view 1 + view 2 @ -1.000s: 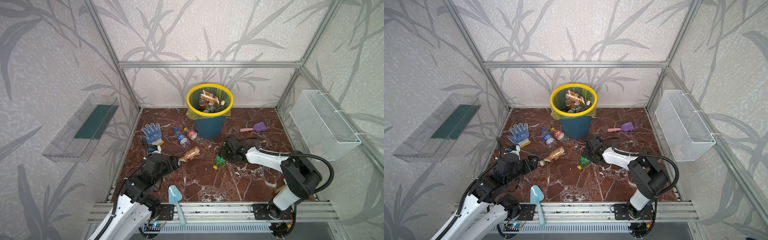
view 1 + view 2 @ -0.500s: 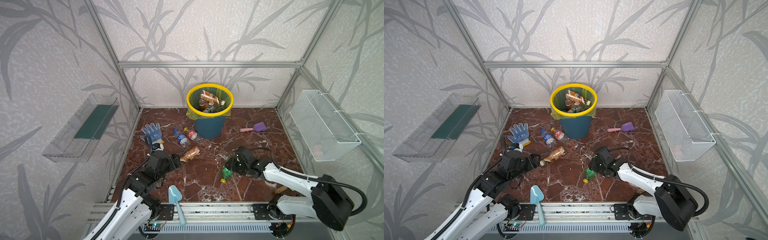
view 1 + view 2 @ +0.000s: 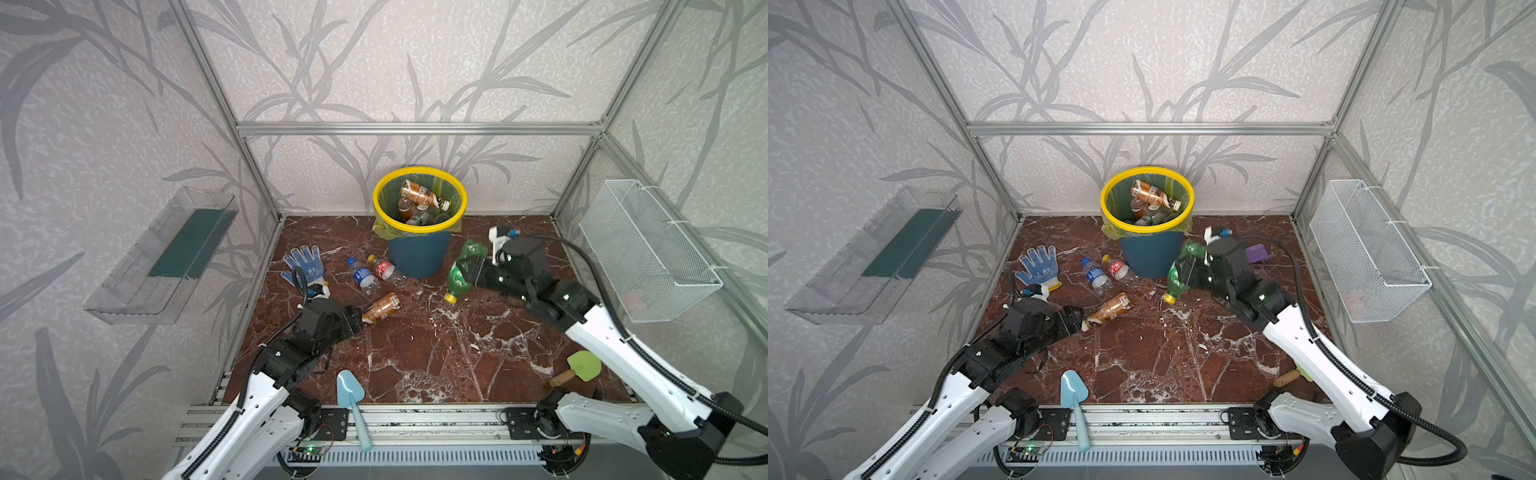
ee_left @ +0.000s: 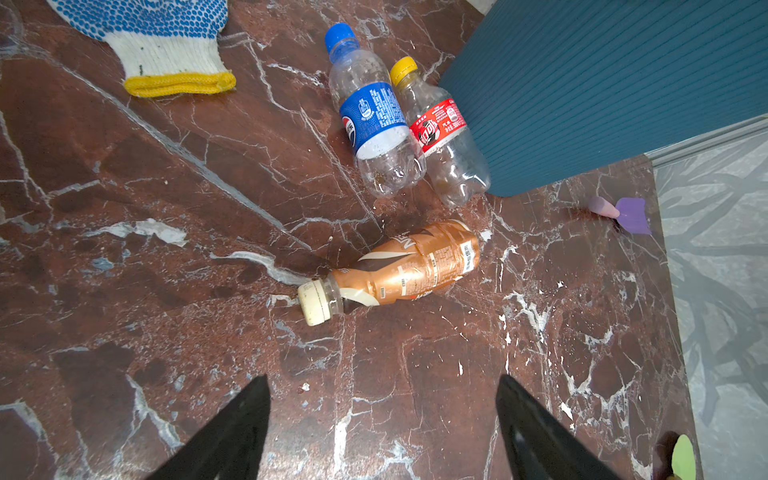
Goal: Throw the plastic bottles in the bin
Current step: 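Lift the green bottle over the bin and open the right gripper, then return the right gripper to the table while the left gripper reaches toward the coffee bottle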
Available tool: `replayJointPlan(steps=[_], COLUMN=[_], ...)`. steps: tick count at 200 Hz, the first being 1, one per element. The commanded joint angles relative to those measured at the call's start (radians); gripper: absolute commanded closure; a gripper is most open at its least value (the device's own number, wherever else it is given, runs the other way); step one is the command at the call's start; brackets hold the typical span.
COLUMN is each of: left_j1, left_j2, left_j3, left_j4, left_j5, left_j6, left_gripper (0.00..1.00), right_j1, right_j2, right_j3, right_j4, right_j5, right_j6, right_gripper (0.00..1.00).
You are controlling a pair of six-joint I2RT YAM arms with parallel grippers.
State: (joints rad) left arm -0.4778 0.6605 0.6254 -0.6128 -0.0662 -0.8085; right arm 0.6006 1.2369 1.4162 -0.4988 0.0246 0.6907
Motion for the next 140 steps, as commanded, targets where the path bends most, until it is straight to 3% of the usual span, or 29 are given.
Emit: replayJointPlan(steps=[1, 14, 29, 43, 54, 73, 105, 140], left_j1=[0.0, 0.0, 0.0, 0.002, 0.002, 0.001, 0.001, 0.005], left_j2=[-0.011, -0.01, -0.017, -0.041, -0.063, -0.082, -0.083, -0.056], left_j3=[0.016, 0.035, 0.056, 0.06, 0.056, 0.052, 0.04, 0.017], left_j4=[0.008, -0.004, -0.03, -0.045, -0.05, -0.068, -0.081, -0.052], left_j5=[-0.001, 0.001, -0.01, -0.023, -0.033, -0.043, -0.05, -0.037], left_j6=[-0.023, -0.02, -0.016, -0.015, -0.019, -0.017, -0.008, -0.014], left_gripper=[0.16, 0.16, 0.16, 0.16, 0.15, 0.15, 0.14, 0.14], right_j1=[-0.016, -0.04, -0.074, -0.094, -0.089, -0.08, -0.084, -0.088], right_j2=[0.235, 0.416, 0.59, 0.666, 0.667, 0.555, 0.159, -0.035], right_j3=[0.489, 0.789, 1.065, 1.201, 1.21, 0.979, 0.223, -0.156], right_j4=[-0.079, -0.22, -0.421, -0.563, -0.619, -0.569, -0.157, -0.151], right_j5=[0.017, 0.005, 0.021, 0.0, 0.011, 0.011, 0.021, -0.008], right_j6=[-0.178, -0.179, -0.134, -0.101, -0.093, -0.091, -0.009, 0.032], right_gripper=[0.32, 0.18, 0.11, 0.08, 0.06, 0.05, 0.07, 0.09])
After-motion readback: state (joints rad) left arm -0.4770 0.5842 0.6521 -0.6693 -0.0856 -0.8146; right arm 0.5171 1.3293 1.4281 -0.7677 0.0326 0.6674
